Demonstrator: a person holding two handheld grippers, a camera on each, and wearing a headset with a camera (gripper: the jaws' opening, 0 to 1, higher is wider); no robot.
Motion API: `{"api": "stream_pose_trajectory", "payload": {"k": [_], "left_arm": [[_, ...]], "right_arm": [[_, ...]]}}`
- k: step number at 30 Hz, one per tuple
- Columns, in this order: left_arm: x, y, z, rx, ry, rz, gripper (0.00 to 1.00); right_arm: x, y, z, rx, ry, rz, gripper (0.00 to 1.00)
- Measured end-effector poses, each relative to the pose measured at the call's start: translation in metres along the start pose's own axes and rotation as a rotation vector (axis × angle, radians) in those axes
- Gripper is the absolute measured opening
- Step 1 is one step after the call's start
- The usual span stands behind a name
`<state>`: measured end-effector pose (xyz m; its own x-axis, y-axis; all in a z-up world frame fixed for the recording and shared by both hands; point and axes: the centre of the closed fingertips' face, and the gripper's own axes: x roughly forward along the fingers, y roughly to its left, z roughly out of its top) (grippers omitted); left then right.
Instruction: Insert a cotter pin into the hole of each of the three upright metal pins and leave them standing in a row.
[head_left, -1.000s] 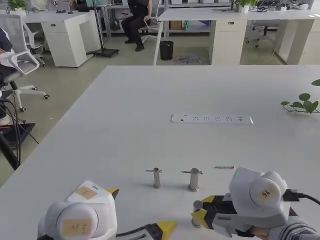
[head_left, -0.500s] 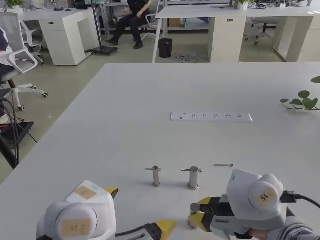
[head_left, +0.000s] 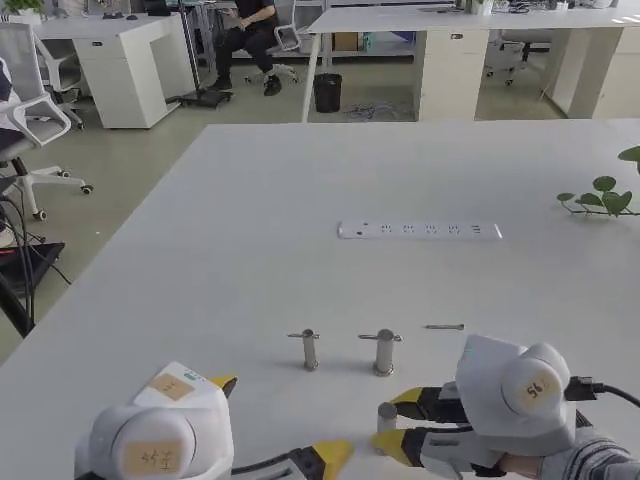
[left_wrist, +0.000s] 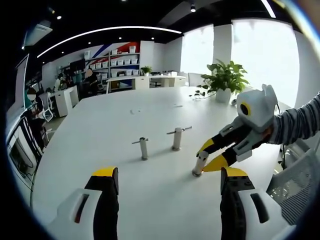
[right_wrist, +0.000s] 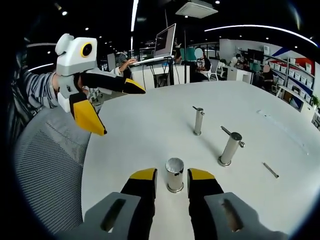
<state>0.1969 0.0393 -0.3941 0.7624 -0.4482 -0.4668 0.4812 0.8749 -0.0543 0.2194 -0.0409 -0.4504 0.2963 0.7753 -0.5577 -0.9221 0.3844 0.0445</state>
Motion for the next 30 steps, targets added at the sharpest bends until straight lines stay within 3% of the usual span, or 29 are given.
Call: {"api": "stream_pose_trajectory", "payload": {"k": [5,13,17,22,30], "left_arm": [[0.001,-0.001,-0.002,0.022,0.005,-0.004,0.84],[0.003,-0.003,-0.002,0.012,0.004,-0.013,0.85],[0.003,-0.003,0.000,0.007,-0.001,-0.014,0.86],[0.003,-0.002,0.001,0.004,-0.007,-0.013,0.87],[0.004,0.005,0.002,0.000,-0.011,0.000,0.87]], "right_arm": [[-0.011,-0.001,-0.001,-0.007,0.003,0.010,0.24],[-0.033,-0.027,-0.015,-0.006,0.070,-0.040,0.25],[-0.044,-0.044,-0.017,0.025,0.074,-0.059,0.26],[-0.057,-0.072,-0.018,-0.004,0.123,-0.092,0.26],[-0.062,-0.109,-0.018,-0.032,0.213,-0.129,0.25]]}}
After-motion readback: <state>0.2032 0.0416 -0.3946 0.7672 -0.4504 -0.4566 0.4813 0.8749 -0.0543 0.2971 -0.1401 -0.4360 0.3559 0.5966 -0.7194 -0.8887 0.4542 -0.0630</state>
